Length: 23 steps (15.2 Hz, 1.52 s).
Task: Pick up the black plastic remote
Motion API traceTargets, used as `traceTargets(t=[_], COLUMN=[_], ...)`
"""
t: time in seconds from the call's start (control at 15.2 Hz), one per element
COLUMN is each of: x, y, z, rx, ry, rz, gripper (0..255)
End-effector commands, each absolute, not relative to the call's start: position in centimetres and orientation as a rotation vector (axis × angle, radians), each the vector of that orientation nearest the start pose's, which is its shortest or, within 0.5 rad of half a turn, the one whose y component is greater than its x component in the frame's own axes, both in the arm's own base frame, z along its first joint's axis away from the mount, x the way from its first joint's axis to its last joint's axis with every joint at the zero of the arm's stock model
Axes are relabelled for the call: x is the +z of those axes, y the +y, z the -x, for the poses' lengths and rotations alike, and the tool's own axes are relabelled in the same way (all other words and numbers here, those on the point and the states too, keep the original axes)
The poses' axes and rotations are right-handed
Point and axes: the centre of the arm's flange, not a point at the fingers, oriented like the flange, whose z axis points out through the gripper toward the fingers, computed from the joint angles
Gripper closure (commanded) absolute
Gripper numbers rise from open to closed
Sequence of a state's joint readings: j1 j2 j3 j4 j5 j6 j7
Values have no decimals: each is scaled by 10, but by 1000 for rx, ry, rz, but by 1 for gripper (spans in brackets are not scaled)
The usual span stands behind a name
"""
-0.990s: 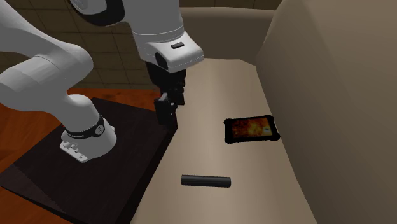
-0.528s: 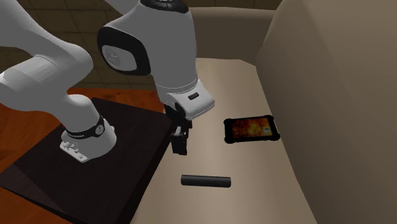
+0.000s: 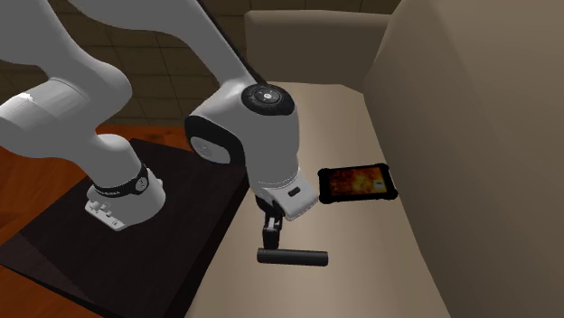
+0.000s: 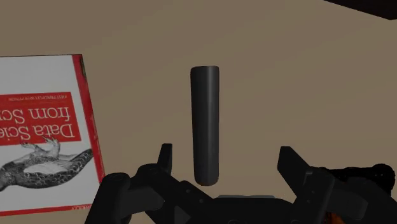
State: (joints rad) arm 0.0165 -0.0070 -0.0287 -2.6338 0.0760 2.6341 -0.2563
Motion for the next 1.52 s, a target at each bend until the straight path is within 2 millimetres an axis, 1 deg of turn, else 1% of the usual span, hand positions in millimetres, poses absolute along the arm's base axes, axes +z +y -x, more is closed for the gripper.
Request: traceTargets(t=[0.0, 0.4, 0.86, 0.92, 1.06, 1.12, 1.45], x=[223, 145, 110, 102, 102, 102, 102], y=[-7, -5, -5, -5, -5, -5, -5], z=[-437, -455, -456, -456, -456, -456, -456], rx=[-8, 28, 29, 29, 29, 29, 29], ry=[-276, -275, -275, -275, -275, -275, -275], rz=[3088, 3070, 3069, 3069, 3069, 3069, 3069], gripper=[0, 0, 0, 0, 0, 255, 255])
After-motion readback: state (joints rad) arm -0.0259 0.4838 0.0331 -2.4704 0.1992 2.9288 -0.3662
